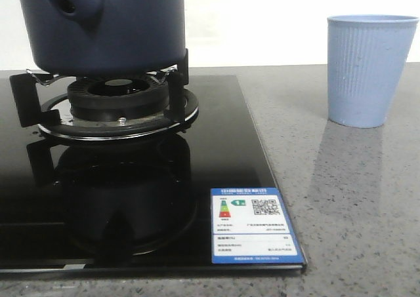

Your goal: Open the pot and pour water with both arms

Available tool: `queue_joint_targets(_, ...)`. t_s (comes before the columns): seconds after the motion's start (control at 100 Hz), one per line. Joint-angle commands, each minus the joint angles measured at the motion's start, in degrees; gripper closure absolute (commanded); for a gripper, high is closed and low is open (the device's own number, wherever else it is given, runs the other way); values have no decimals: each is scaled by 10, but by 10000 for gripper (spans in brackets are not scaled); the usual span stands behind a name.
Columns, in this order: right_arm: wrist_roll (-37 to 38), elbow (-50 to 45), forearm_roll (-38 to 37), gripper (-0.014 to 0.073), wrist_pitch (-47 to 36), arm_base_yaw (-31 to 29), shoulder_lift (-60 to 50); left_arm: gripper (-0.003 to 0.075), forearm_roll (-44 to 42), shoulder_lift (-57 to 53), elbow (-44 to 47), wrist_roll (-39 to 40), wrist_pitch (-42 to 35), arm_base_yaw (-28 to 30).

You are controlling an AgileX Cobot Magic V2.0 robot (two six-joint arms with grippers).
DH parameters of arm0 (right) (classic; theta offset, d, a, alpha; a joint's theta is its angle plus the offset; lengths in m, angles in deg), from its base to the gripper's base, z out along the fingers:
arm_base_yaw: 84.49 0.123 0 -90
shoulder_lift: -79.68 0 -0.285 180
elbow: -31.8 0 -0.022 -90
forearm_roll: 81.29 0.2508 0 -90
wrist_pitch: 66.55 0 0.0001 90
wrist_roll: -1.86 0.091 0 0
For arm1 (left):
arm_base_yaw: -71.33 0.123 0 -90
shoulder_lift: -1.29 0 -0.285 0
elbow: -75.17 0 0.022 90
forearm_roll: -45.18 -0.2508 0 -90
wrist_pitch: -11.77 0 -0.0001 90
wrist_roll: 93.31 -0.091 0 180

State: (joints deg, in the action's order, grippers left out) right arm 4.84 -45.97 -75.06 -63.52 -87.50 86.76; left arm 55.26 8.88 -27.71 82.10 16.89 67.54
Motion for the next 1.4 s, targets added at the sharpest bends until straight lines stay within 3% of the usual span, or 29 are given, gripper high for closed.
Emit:
queue_joint_targets(0.0, 6, -9, 53, 655, -64, -4, -10, 736, 45, -14, 8, 5, -59, 0)
queue_joint_targets(0.1, 6, -6, 162, 656, -68, -4, -10, 736, 155, -14, 8, 5, -91, 0)
queue_joint_targets(0.24, 5, 28, 178, 655, -27, -4, -10, 736, 267, -14, -9, 5, -105, 0)
queue_joint_targets(0.5, -88, 160, 146, 655, 121, -4, 48, 736, 215, 16, -144, -27, -12, 0)
queue_joint_targets(0.65, -185, 250, 146, 655, 180, 2, 136, 736, 205, 87, -247, -118, 89, 0)
queue_joint_targets(0.76, -188, 287, 146, 655, 181, 24, 184, 736, 209, 147, -308, -177, 146, -3)
queue_joint_targets(1.15, -207, 300, 146, 647, 190, 61, 227, 703, 224, 245, -357, -197, 104, -116)
queue_joint_targets(1.22, -207, 300, 150, 594, 194, 61, 227, 641, 224, 257, -357, -197, 87, -136)
queue_joint_targets(1.29, -207, 300, 155, 483, 196, 61, 227, 565, 224, 268, -357, -197, 69, -157)
queue_joint_targets(1.39, -207, 300, 155, 230, 195, 61, 227, 449, 224, 286, -357, -197, 46, -186)
